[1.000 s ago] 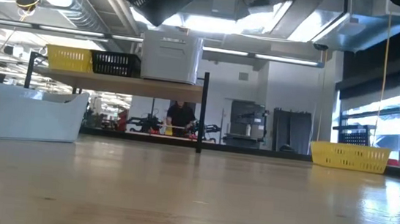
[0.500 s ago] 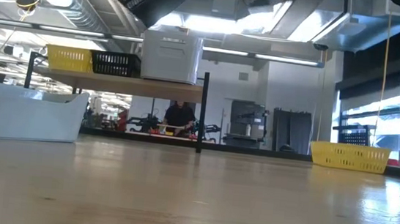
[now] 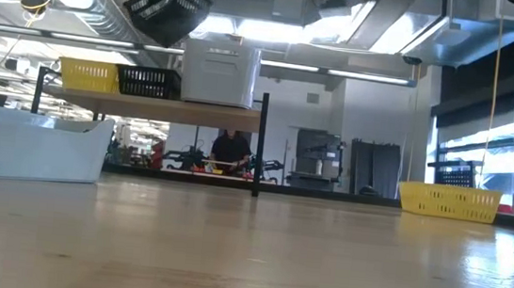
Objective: Stack baskets on shelf by color
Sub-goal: Stack the left black bin on top of the other black bin on the shelf
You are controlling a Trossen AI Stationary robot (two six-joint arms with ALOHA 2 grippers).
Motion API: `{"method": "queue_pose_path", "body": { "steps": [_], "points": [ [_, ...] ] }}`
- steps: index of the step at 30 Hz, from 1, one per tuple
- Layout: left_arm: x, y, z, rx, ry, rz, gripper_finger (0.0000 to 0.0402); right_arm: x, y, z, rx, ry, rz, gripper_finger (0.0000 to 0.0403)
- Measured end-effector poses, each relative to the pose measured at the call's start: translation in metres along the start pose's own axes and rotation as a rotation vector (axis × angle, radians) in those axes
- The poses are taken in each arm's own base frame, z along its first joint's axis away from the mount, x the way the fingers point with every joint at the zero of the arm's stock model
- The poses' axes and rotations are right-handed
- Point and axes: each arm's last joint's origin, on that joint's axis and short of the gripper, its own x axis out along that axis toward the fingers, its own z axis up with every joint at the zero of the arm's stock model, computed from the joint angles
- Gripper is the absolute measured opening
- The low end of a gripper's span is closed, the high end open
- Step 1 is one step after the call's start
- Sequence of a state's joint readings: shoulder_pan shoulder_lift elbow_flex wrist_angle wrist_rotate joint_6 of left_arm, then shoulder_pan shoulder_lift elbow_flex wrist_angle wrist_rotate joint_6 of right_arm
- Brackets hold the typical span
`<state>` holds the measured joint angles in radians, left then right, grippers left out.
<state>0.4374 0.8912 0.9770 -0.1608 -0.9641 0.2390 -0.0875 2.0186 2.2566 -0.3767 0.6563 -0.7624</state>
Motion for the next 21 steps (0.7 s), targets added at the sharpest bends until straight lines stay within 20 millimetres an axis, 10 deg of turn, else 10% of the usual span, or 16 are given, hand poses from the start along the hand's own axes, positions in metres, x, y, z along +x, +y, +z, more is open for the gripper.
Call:
{"method": "queue_pose_path", "body": {
  "steps": [21],
  "points": [
    [0.018, 0.029, -0.019, -0.510, 0.480, -0.130, 0.0000, 0.000, 0.000, 0.000, -0.033, 0.003, -0.002, 0.0097]
  ]
}}
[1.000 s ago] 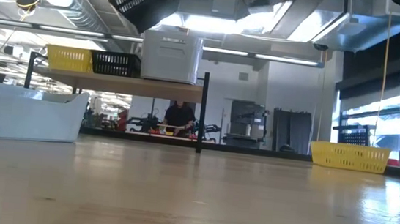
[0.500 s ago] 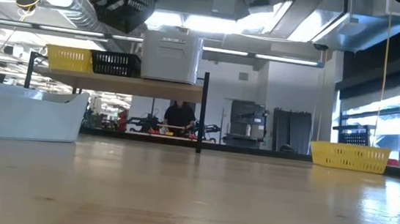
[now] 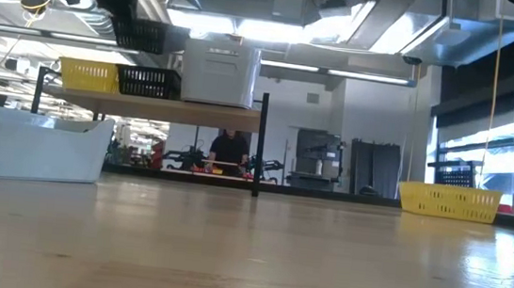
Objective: Stack baskets on shelf by color
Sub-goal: Stack the left black bin on top of the other black bin on the shelf
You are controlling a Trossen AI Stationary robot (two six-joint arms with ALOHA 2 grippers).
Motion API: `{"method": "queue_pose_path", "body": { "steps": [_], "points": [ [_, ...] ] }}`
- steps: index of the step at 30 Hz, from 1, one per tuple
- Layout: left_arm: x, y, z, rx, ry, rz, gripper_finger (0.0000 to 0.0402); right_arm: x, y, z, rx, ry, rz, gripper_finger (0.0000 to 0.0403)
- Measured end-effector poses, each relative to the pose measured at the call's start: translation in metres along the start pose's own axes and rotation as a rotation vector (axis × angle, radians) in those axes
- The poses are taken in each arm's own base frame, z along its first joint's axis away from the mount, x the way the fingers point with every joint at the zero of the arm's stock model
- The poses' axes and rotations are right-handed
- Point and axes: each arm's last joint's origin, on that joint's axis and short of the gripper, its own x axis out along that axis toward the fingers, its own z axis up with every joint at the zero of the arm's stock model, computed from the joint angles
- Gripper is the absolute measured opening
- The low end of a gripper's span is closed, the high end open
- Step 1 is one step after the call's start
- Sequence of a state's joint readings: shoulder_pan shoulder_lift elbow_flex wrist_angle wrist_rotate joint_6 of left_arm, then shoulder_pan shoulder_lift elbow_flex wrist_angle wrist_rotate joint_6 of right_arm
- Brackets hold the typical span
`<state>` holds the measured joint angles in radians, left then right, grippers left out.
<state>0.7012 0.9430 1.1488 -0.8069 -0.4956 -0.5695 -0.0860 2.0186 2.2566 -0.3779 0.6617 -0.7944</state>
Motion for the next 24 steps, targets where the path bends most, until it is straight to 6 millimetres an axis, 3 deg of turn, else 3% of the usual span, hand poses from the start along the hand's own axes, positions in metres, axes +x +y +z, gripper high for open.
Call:
{"method": "queue_pose_path", "body": {
  "steps": [14, 24],
  "points": [
    [0.047, -0.006, -0.004, 0.014, 0.142, 0.061, 0.0000, 0.000, 0.000, 0.000, -0.005, 0.004, 0.004, 0.0097],
    [0.057, -0.009, -0.005, 0.013, 0.167, 0.057, 0.0000, 0.000, 0.000, -0.001, -0.004, 0.005, 0.003, 0.0097]
  ]
}}
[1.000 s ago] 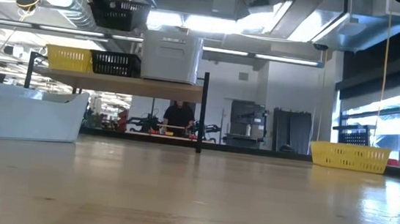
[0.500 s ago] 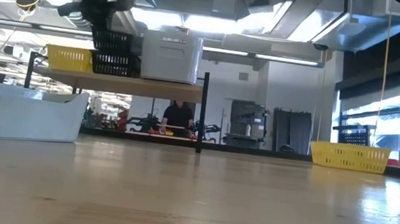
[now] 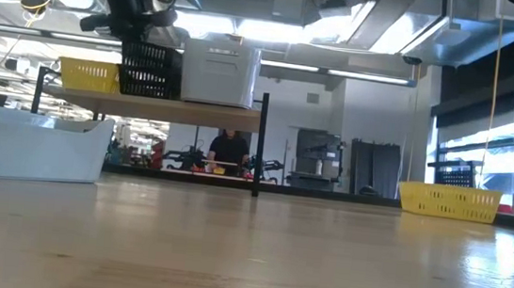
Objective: Stack baskets on shelf by color
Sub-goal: Stack the left black bin on top of the other black bin on the shelf
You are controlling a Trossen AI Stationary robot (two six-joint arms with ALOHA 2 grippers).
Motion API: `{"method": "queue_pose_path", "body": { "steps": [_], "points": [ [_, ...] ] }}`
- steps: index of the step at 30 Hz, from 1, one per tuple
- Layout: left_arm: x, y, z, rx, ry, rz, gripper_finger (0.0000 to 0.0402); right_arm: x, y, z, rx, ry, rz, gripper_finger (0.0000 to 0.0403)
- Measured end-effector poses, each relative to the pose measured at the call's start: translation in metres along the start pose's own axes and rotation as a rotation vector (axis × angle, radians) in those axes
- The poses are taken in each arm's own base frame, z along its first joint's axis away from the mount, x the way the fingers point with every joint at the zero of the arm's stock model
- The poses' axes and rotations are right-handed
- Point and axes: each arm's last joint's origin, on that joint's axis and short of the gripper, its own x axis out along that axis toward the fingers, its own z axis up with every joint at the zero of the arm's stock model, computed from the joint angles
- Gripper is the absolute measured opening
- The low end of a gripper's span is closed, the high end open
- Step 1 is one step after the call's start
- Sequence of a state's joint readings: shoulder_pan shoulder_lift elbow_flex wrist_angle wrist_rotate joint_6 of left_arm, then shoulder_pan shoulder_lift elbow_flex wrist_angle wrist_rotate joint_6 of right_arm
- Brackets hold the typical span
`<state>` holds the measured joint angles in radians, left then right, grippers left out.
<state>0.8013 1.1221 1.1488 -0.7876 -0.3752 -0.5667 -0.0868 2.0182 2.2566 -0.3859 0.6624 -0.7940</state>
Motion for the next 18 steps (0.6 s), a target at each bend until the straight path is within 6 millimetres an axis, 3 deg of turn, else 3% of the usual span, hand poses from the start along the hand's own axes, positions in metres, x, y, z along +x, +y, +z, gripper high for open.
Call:
{"method": "queue_pose_path", "body": {
  "steps": [18],
  "points": [
    [-0.0004, -0.0029, 0.0009, -0.014, 0.011, -0.064, 0.0041, -0.0001, 0.0001, 0.0001, 0.000, 0.000, 0.000, 0.0097]
  ]
}}
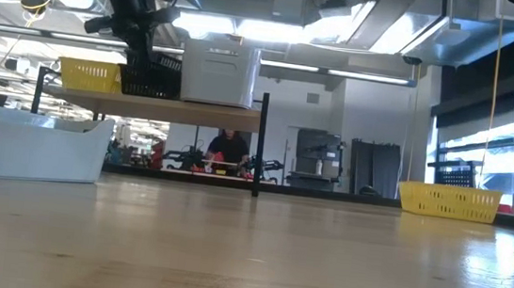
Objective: Stack baskets on shelf by color
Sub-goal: Stack the left black bin on top of the other black bin on the shelf
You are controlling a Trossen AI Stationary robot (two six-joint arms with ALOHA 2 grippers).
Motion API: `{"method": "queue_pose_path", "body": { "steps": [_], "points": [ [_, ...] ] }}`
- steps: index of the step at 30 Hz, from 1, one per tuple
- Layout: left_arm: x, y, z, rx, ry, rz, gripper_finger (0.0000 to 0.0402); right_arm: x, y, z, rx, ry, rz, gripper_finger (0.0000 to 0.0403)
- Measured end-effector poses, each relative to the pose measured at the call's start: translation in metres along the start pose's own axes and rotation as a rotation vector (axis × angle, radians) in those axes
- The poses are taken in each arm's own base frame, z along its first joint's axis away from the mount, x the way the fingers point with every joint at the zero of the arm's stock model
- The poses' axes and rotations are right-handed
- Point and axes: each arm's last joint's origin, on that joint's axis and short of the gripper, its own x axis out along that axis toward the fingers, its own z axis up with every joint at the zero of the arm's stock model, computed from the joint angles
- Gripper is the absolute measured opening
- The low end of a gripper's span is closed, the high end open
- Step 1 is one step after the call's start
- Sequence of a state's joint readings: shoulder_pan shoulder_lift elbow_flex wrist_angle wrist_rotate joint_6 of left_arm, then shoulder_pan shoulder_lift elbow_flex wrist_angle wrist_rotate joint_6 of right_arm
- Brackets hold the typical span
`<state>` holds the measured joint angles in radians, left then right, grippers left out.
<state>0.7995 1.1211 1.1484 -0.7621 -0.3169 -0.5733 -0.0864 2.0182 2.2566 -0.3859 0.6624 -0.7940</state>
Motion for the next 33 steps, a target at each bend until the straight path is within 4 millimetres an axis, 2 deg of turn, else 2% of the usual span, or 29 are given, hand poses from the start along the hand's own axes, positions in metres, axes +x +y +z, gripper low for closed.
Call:
{"method": "queue_pose_path", "body": {
  "steps": [13, 33],
  "points": [
    [-0.034, 0.010, 0.002, -0.052, -0.073, -0.091, 0.0040, 0.000, 0.000, 0.000, 0.004, 0.000, 0.000, 0.0097],
    [-0.022, 0.008, -0.003, -0.178, 0.022, -0.054, 0.0038, 0.000, 0.000, 0.000, 0.007, 0.000, 0.000, 0.0097]
  ]
}}
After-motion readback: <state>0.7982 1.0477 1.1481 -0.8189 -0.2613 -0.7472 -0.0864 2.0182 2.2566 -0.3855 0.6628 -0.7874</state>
